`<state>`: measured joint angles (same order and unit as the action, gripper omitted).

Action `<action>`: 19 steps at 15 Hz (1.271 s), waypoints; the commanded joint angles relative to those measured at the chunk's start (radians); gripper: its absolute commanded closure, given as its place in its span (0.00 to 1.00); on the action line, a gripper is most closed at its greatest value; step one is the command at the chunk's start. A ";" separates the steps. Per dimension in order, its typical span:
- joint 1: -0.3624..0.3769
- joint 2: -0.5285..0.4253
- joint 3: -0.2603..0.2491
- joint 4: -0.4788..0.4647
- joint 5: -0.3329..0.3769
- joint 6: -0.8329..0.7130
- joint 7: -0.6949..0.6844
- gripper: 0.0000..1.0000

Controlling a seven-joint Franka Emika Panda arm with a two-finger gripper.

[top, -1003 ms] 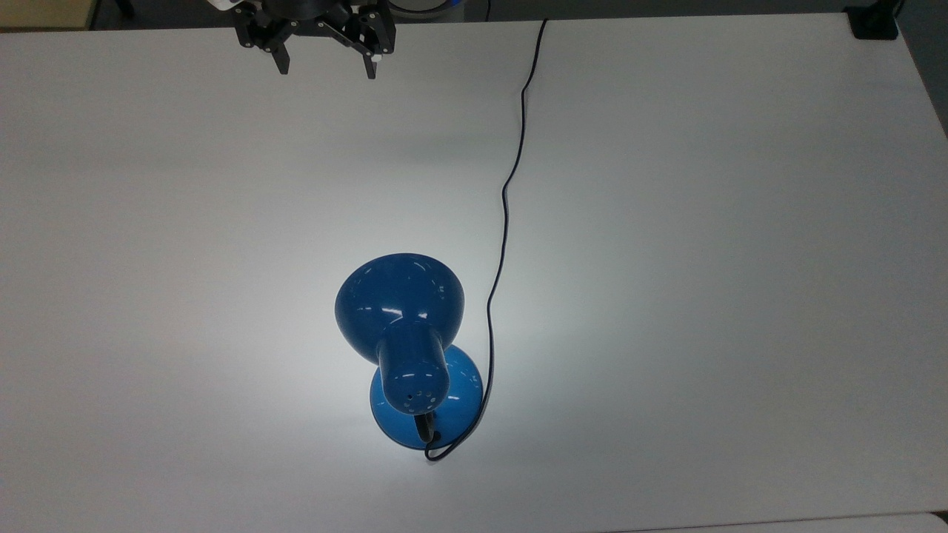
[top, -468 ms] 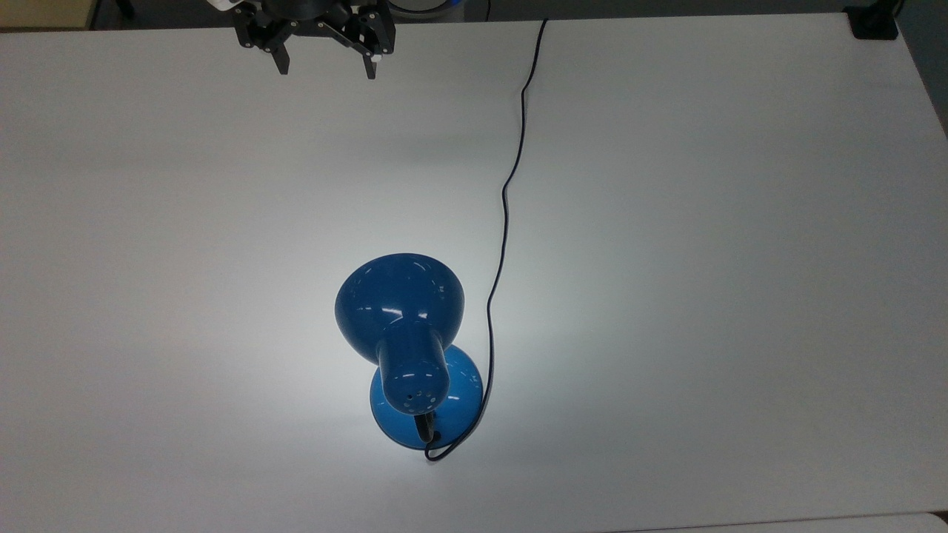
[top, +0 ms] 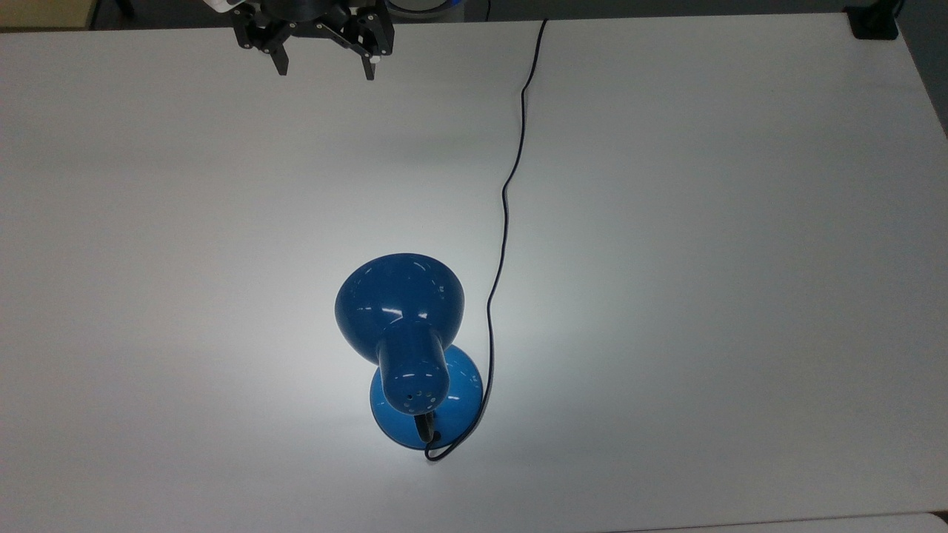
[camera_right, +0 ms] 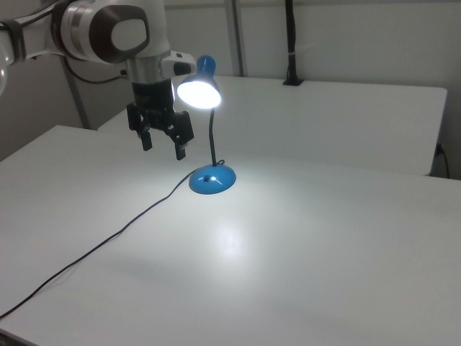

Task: Turn off the lamp

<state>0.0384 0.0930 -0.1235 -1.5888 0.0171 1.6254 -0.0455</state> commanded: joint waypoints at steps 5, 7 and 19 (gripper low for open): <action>0.014 0.013 0.005 -0.010 -0.054 0.019 -0.010 0.00; 0.008 0.013 0.005 -0.011 -0.046 0.031 -0.030 0.04; 0.015 0.080 0.010 -0.010 0.024 0.206 -0.146 1.00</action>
<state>0.0447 0.1395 -0.1163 -1.5897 0.0031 1.7305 -0.1730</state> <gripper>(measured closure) 0.991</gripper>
